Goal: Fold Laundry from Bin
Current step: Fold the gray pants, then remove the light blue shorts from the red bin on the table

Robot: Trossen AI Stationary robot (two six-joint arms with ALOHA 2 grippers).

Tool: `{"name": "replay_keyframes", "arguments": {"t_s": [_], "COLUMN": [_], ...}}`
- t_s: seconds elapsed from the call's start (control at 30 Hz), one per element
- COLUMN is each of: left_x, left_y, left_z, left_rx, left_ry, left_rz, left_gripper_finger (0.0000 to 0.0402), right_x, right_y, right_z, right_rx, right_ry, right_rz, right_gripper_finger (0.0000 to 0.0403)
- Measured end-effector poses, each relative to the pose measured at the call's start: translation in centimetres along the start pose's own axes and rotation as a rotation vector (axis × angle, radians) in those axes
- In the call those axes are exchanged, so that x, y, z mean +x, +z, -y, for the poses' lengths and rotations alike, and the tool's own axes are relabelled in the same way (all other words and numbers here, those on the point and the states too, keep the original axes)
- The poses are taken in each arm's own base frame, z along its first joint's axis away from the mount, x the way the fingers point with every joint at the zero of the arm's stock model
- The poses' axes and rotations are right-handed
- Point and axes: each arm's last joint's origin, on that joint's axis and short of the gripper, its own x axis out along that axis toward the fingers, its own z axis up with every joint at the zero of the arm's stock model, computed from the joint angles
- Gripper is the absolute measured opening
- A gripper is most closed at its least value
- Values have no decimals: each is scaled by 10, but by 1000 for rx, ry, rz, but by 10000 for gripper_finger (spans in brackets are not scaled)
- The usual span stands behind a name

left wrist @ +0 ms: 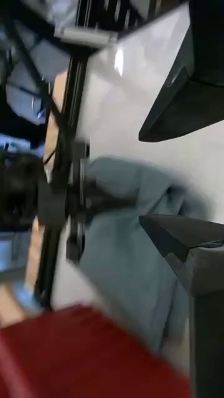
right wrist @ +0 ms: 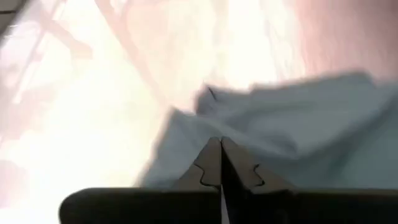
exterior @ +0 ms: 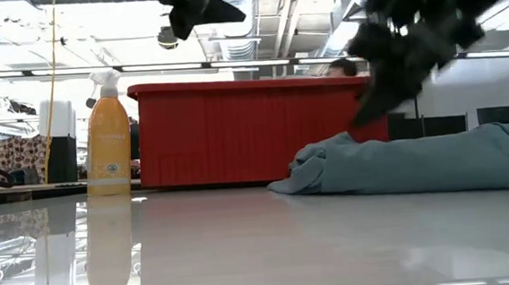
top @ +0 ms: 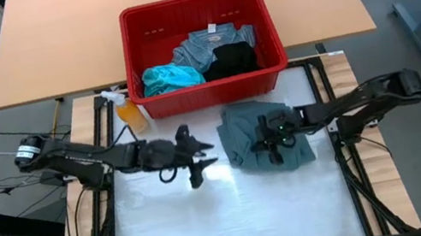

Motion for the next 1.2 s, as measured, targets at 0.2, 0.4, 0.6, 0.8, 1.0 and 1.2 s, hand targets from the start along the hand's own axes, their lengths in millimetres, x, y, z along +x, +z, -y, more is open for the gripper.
{"name": "replay_keyframes", "arguments": {"t_s": [0.2,0.4,0.6,0.8,1.0,1.2], "left_x": [1,-9,-2,-18,-34,-27], "left_y": [51,113,107,114,132,114], "left_z": [-42,-138,-255,-292,-282,-272], "left_rx": [107,150,47,132,270,364], "left_ry": [82,262,361,309,214,122], "left_rz": [108,69,-287,-543,-616,-816], "left_gripper_finger": [192,192,192,192,192,192], "right_x": [-42,-81,-96,-103,-108,-109], "right_y": [63,106,103,99,96,94], "right_z": [-16,-3,25,46,58,61], "right_rx": [-197,-310,-230,-157,-180,-255], "right_ry": [16,-89,-202,-282,-335,-354], "right_rz": [140,321,302,286,258,231], "right_gripper_finger": [34,27,31,42,72,141]}}
